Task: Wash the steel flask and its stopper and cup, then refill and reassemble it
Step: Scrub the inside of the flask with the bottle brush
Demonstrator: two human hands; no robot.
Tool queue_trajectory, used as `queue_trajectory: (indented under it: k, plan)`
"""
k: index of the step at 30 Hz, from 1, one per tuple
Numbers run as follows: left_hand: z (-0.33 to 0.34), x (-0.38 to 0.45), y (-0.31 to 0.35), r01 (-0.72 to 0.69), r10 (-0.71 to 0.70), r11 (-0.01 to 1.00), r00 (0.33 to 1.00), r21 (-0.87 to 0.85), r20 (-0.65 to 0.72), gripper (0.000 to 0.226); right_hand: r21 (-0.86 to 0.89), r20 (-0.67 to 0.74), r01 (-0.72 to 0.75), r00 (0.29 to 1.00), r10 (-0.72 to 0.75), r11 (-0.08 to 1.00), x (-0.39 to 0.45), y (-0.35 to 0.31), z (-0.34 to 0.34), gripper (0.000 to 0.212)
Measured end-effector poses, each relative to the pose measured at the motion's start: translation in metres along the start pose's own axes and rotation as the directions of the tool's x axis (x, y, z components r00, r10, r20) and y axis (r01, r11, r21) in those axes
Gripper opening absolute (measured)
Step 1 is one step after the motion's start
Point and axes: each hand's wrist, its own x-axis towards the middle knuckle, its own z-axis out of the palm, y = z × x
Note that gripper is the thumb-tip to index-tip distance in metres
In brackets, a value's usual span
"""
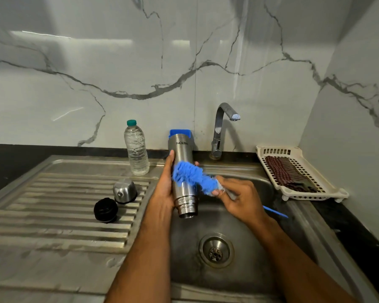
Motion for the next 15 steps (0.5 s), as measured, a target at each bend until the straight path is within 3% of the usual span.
queue_trajectory:
  k: [3,5,7,10,13,15]
  plan:
    - [-0.002,0.002,0.001,-0.010,0.010,0.997,1.000,-0.077,-0.011,0.080,-0.043,0.038,0.082,0.996,-0.081,0.996,-0.007,0.001,-0.002,0.040]
    - [-0.004,0.002,0.001,-0.005,0.006,1.000,0.999,0.016,-0.049,0.078,-0.062,-0.007,0.083,0.996,-0.084,0.995,-0.005,0.001,0.002,0.038]
    - [-0.003,0.001,0.000,-0.001,0.008,0.992,0.998,0.125,-0.056,0.077,-0.049,-0.113,-0.008,0.994,0.003,0.999,0.002,0.001,0.004,0.037]
    - [0.003,-0.004,-0.007,0.028,-0.029,0.999,0.997,0.018,0.075,0.074,-0.030,-0.236,-0.182,0.957,0.170,0.983,0.016,0.000,0.003,0.039]
    - [0.007,-0.003,-0.011,0.004,-0.002,1.000,0.993,-0.016,0.119,0.069,-0.030,-0.244,-0.267,0.937,0.252,0.963,0.023,-0.004,0.006,0.040]
    - [0.005,0.001,-0.011,-0.016,0.014,0.999,0.996,0.030,0.089,0.077,-0.006,-0.191,-0.267,0.946,0.261,0.964,0.021,-0.005,0.008,0.041]
